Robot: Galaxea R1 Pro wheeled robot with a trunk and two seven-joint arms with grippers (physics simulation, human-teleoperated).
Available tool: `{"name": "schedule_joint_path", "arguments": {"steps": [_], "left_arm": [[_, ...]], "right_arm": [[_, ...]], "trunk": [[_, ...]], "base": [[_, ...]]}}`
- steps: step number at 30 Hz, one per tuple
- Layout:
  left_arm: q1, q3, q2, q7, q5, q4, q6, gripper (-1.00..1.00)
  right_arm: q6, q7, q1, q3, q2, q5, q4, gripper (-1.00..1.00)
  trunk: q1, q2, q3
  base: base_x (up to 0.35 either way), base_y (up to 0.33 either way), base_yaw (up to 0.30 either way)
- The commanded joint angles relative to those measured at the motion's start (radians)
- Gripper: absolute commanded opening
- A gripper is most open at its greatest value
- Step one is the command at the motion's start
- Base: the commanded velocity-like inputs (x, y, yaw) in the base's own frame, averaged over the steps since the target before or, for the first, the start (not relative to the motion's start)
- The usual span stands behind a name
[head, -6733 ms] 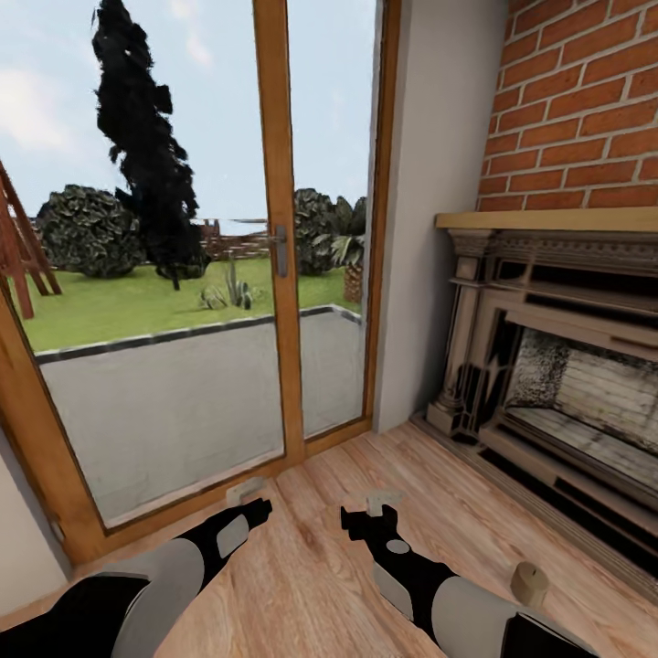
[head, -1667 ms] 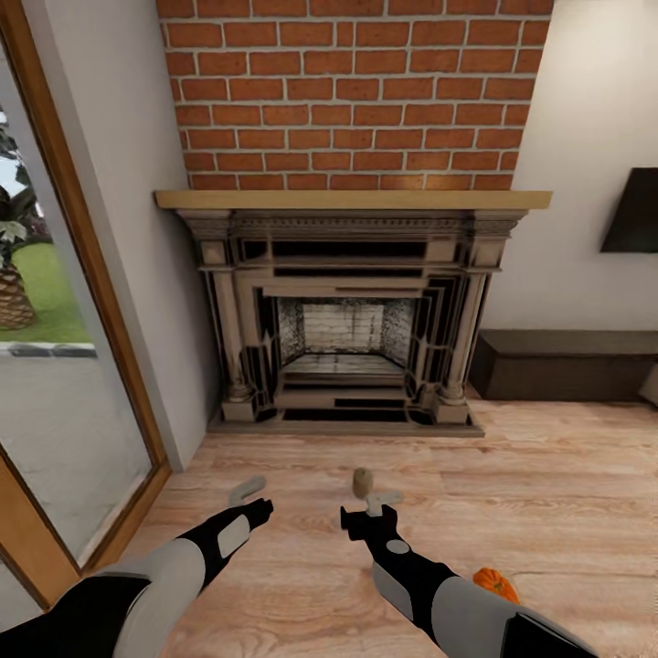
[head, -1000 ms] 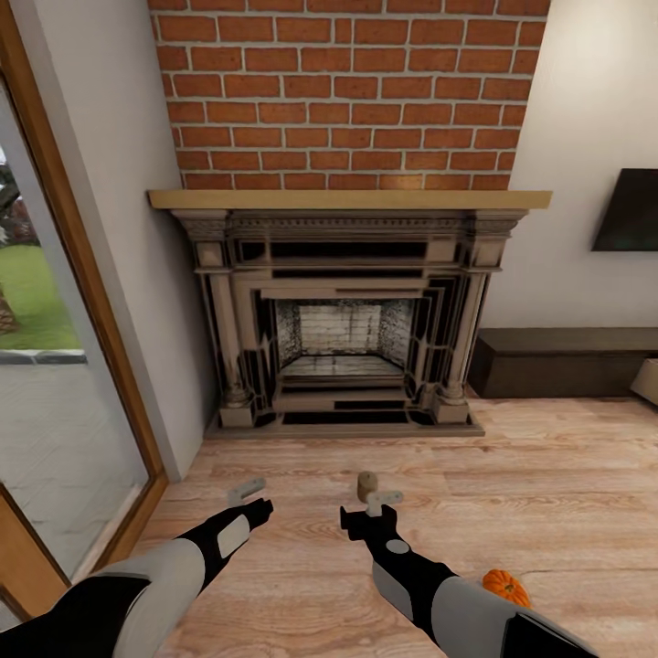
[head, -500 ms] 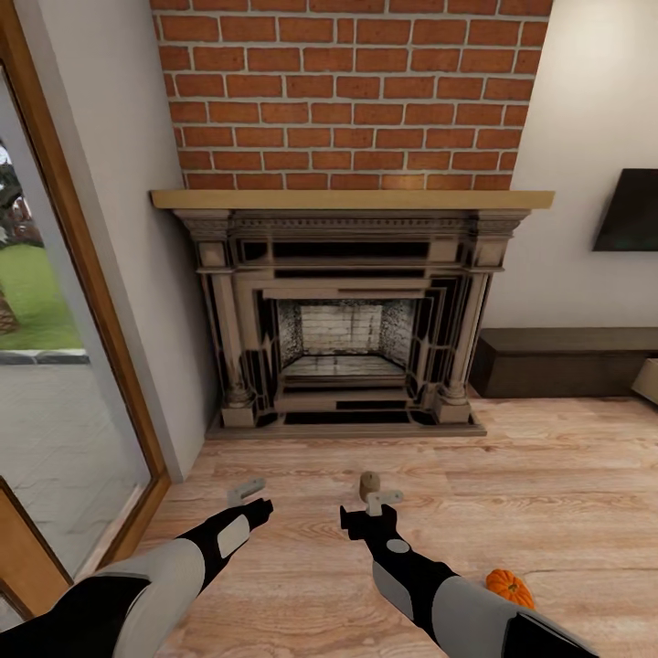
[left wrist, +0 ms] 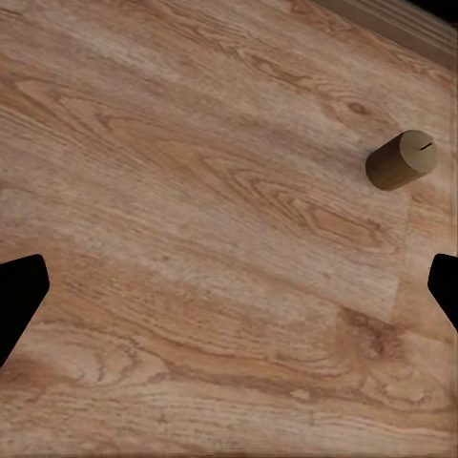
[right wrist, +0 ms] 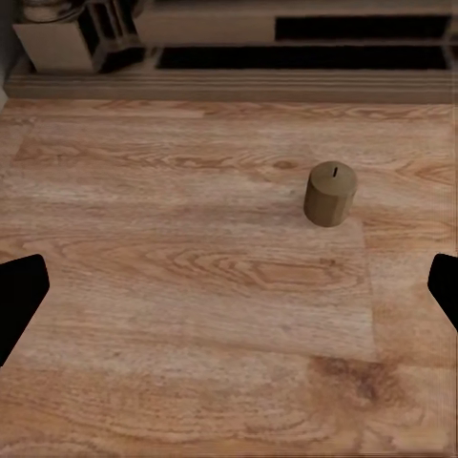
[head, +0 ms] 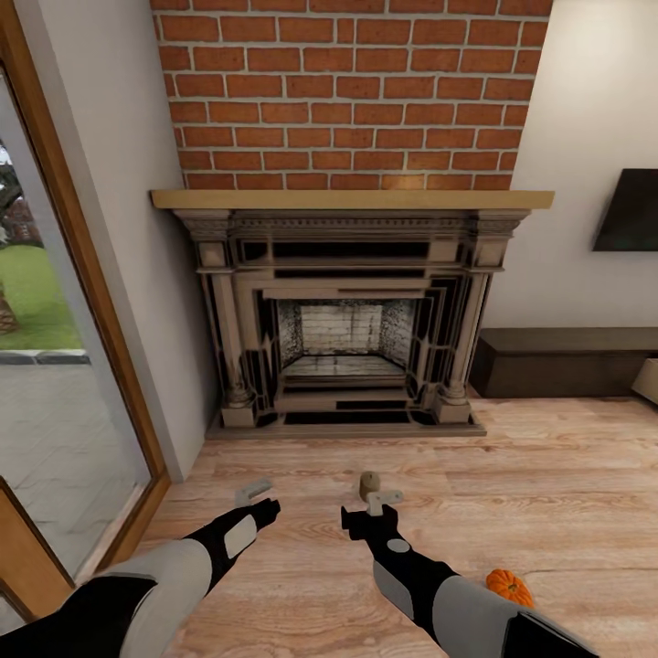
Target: Place each of the two pumpkins and all three candles from the living room inside a cabinet in the living room (use any cabinet), then make sure every cabinet is closed, and position the cauldron so it is next to a table in the living room.
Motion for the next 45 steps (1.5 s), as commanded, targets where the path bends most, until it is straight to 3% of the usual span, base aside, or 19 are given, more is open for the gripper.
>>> {"name": "schedule_joint_path", "arguments": {"steps": [1,2,4,6,7,10,11,14,17,18,19,20,23,25,34,39,45], "left_arm": [[0.0,-0.006,-0.007,0.011,0.002,-0.009,0.053,1.0],[0.0,-0.007,-0.008,0.013,0.002,-0.018,0.077,1.0],[0.0,-0.006,-0.011,0.068,0.002,-0.172,0.309,1.0],[0.0,-0.006,-0.015,0.137,0.002,-0.268,0.446,1.0],[0.0,-0.006,-0.018,0.163,0.003,-0.296,0.479,1.0],[0.0,-0.006,-0.045,0.34,0.01,-0.472,0.646,1.0],[0.0,-0.005,-0.047,0.374,0.015,-0.507,0.727,1.0],[-0.02,-0.002,-0.047,0.414,0.038,-0.542,0.877,1.0],[-0.075,0.001,-0.047,0.432,0.059,-0.491,0.942,1.0],[-0.107,0.002,-0.044,0.434,0.066,-0.428,0.957,1.0],[-0.212,0.003,-0.038,0.436,0.075,-0.238,0.978,1.0],[-0.247,0.003,-0.038,0.437,0.076,-0.186,0.981,1.0],[-0.341,0.004,-0.037,0.436,0.077,-0.092,0.983,1.0],[-0.376,0.004,-0.037,0.434,0.078,-0.075,0.984,1.0],[-0.414,0.013,-0.043,0.431,0.122,-0.197,0.984,1.0],[-0.415,0.013,-0.041,0.435,0.124,-0.215,0.983,1.0],[-0.415,0.011,-0.032,0.437,0.124,-0.213,0.98,1.0]], "right_arm": [[0.022,-0.006,-0.005,0.003,0.0,-0.009,-0.001,1.0],[0.035,-0.006,-0.007,0.002,0.0,-0.009,-0.001,1.0],[0.189,-0.012,-0.058,-0.004,0.003,-0.009,-0.018,1.0],[0.306,-0.027,-0.11,-0.006,0.003,-0.009,-0.028,1.0],[0.341,-0.034,-0.129,-0.007,0.003,-0.009,-0.03,1.0],[0.536,-0.06,-0.268,-0.01,0.004,-0.01,-0.038,1.0],[0.595,-0.064,-0.307,-0.011,0.005,-0.01,-0.04,1.0],[0.72,-0.068,-0.382,-0.015,0.005,-0.01,-0.041,1.0],[0.837,-0.069,-0.445,-0.029,0.005,-0.017,-0.042,1.0],[0.889,-0.069,-0.468,-0.043,0.006,-0.025,-0.042,1.0],[1.107,-0.069,-0.525,-0.093,0.007,-0.045,-0.04,1.0],[1.153,-0.07,-0.551,-0.099,0.007,-0.05,-0.034,1.0],[1.207,-0.073,-0.64,-0.106,0.012,-0.083,0.039,1.0],[1.219,-0.073,-0.668,-0.107,0.016,-0.101,0.07,1.0],[1.226,-0.074,-0.696,-0.106,0.016,-0.12,0.104,1.0],[1.181,-0.072,-0.697,-0.109,0.016,-0.121,0.112,1.0],[1.001,-0.071,-0.675,-0.11,0.013,-0.122,0.114,1.0]], "trunk": [[0.0,0.0,-0.001],[0.0,0.0,-0.001],[0.0,0.0,-0.001],[0.0,0.0,-0.001],[0.0,0.0,-0.001],[0.0,0.0,-0.001],[0.0,0.0,-0.001],[0.0,0.0,-0.001],[0.0,0.0,-0.001],[0.0,0.0,-0.001],[0.0,0.0,-0.001],[0.0,0.0,-0.001],[0.0,0.0,-0.001],[0.0,0.0,-0.001],[0.0,0.0,-0.001],[0.008,-0.014,-0.007],[0.031,-0.056,-0.026]], "base": [[0.0,0.0,0.0],[0.0,0.0,0.0],[0.0,0.0,0.0],[0.0,0.0,0.0],[0.0,0.0,0.0],[0.0,0.0,0.0],[0.0,0.0,0.0],[0.0,0.0,0.0],[0.0,0.0,0.0],[0.0,0.0,0.0],[0.0,0.0,0.0],[0.0,0.0,0.0],[0.0,0.0,0.0],[0.0,0.0,0.0],[0.0,0.0,0.0],[0.0,0.0,0.0],[0.0,0.0,0.0]]}}
